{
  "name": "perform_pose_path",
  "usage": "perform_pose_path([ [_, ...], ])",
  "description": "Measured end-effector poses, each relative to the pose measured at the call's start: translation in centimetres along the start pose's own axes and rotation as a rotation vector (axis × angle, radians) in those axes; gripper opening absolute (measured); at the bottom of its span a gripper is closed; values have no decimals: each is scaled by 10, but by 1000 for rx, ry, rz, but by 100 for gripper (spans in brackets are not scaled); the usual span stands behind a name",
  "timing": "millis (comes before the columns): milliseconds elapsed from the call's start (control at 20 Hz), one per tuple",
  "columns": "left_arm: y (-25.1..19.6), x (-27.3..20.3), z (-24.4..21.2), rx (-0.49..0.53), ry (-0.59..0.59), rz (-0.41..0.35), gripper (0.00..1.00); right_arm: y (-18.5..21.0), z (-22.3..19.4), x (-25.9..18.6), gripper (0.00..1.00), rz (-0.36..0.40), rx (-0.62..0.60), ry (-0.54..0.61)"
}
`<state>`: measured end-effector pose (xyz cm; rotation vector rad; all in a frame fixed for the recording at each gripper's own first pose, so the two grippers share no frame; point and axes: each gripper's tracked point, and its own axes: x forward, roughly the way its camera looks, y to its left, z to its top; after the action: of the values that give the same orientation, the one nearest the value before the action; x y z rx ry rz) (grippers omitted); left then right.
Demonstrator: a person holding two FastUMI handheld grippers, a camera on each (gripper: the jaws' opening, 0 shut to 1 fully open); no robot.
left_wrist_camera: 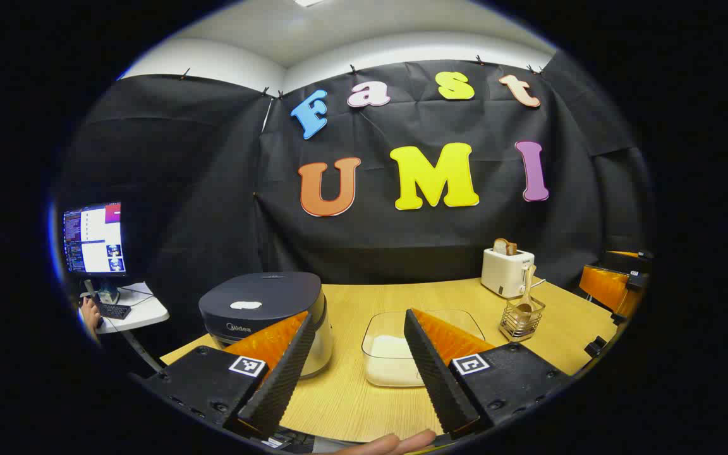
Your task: Close the left gripper, press the button to open the rice cooker; take a wooden spoon from the chopstick holder with the right hand, scoop a spoonful of rice and pour it into the rice cooker, then put the wooden spoon back into the chopstick holder.
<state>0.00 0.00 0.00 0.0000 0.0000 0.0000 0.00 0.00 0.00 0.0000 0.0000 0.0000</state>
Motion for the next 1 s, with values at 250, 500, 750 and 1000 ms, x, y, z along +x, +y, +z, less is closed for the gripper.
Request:
perform_pose_path([
  [250, 10, 1, 5, 27, -21, 9, 92, 3, -7, 4, 96, 8, 8, 14],
  [500, 16, 7, 4, 31, -33, 50, 91, -2, -4, 3, 96, 6, -3, 4],
  [750, 45, 18, -9, 49, 24, 135, 87, -10, 8, -2, 96, 12, -2, -40],
  [1000, 87, 32, 0, 29, 76, 169, 49, -21, 18, -8, 92, 8, 21, -63],
])
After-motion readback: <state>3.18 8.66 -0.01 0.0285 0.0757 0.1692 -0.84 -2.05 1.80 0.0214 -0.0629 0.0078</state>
